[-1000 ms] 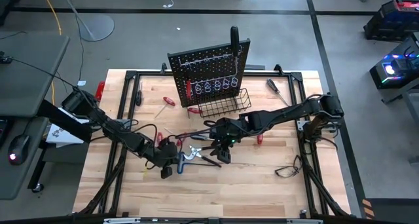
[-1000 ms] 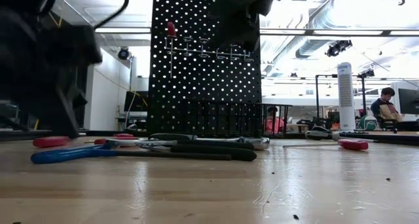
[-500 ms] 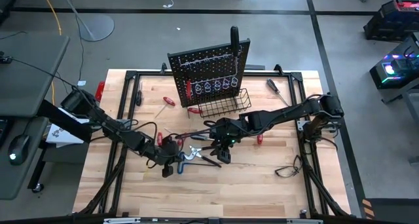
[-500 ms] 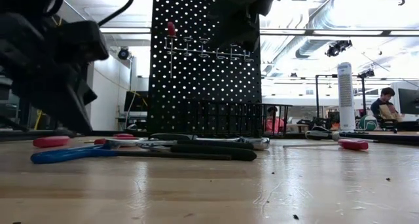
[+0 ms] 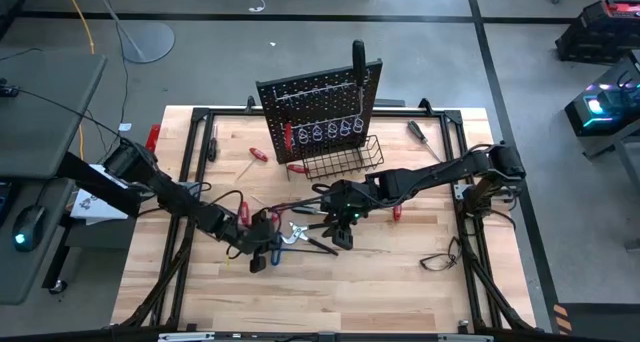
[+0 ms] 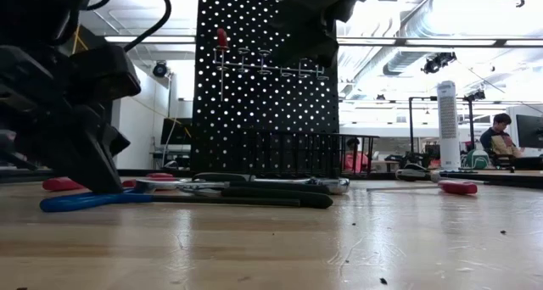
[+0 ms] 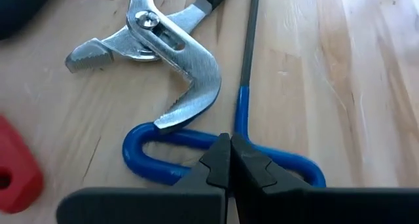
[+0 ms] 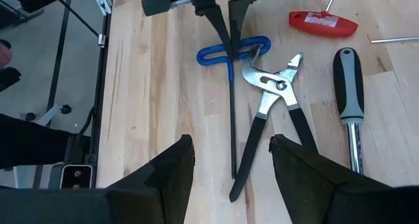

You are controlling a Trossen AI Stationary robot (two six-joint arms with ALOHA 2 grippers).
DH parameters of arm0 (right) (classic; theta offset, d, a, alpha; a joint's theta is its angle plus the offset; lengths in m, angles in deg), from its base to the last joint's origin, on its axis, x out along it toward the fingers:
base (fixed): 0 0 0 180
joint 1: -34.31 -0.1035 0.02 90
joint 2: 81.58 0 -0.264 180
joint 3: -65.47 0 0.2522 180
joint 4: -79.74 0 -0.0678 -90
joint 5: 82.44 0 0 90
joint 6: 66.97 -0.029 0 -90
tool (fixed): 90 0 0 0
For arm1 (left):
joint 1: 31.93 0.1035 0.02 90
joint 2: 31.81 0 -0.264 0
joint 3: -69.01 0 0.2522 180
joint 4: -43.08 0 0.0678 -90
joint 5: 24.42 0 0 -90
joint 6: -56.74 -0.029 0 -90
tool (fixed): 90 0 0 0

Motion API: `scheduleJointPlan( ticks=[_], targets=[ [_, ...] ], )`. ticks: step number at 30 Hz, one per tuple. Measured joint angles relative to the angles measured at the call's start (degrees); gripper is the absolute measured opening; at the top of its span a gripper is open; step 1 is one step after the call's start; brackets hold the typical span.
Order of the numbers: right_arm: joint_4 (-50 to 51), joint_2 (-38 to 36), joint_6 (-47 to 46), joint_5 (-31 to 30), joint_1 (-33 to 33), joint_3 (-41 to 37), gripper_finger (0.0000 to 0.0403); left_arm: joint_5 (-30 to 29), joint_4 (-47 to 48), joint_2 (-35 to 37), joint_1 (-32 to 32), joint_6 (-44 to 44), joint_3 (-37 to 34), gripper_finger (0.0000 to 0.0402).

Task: Hang tools onto peg board
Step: Hang the blue pick tool on the peg board

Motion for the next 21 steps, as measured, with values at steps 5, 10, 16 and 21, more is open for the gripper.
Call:
scheduleJointPlan(
  ticks=[5, 10, 16, 21],
  targets=[
    [0.4, 2.1, 0.6, 1.7, 0.0, 0.0, 0.0193, -0.7, -3.8, -1.5, -0.6, -1.0, -1.2, 0.0],
    [0.3, 4.8, 1.8, 3.8, -0.1, 0.0, 0.0193, 1.8, -2.3, 4.0, -0.6, -1.0, -1.8, 0.0],
    [-2.0, 5.0, 1.8, 3.7, 0.0, 0.0, 0.0193, 2.8, 5.1, 11.3, -0.4, -1.1, -1.8, 0.0],
    [-2.3, 4.8, 1.7, 3.7, 0.0, 0.0, 0.0193, 4.3, 6.2, 14.3, -1.1, -1.1, -1.6, 0.0]
  ],
)
